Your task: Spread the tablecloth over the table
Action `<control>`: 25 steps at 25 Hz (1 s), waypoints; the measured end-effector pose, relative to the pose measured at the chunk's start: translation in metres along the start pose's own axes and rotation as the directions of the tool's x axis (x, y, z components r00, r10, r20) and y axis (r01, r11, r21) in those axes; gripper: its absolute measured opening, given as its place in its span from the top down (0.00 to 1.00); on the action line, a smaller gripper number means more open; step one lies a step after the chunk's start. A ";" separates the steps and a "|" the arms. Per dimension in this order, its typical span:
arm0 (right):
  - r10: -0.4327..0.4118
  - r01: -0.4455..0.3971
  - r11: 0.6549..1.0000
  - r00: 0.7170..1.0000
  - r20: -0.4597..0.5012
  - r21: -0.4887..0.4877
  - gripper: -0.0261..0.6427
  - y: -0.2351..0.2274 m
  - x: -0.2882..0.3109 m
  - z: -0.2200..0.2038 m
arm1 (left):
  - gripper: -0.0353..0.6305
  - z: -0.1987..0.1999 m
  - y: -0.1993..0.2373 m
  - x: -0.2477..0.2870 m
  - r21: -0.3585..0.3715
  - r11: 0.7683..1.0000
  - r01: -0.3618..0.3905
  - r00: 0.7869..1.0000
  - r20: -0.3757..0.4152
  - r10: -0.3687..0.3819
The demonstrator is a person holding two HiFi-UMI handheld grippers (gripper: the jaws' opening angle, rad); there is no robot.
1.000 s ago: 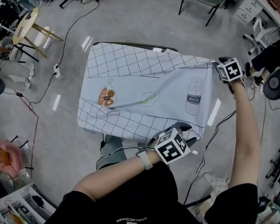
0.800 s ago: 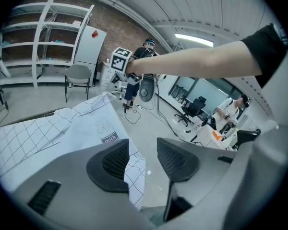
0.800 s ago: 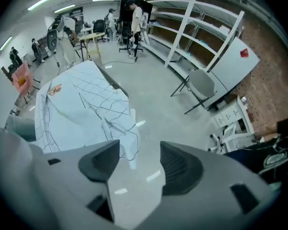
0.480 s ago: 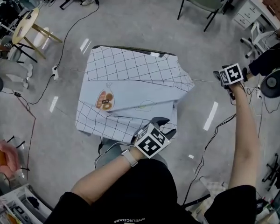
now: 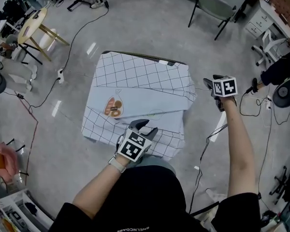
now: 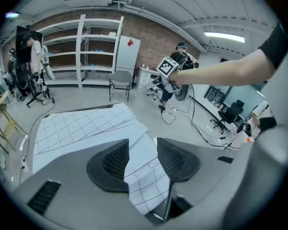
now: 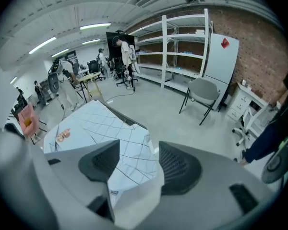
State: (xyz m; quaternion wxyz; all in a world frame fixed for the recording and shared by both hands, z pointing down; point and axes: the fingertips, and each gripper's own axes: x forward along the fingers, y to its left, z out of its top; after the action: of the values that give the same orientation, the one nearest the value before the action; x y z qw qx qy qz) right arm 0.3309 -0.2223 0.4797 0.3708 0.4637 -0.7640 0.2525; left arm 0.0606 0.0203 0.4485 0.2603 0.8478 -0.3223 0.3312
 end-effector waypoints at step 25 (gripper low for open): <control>-0.170 0.180 0.979 0.980 -0.103 0.099 0.57 0.051 0.143 0.035 | 0.55 -0.039 0.447 -0.002 -0.217 0.918 -0.332 0.938 0.030 0.347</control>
State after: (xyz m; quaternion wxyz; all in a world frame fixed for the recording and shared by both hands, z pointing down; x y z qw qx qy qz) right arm 0.2313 -0.2995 0.5707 0.4017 0.5362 -0.6870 0.2814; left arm -0.2776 -0.2471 0.5742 0.2755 0.7576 -0.5060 0.3068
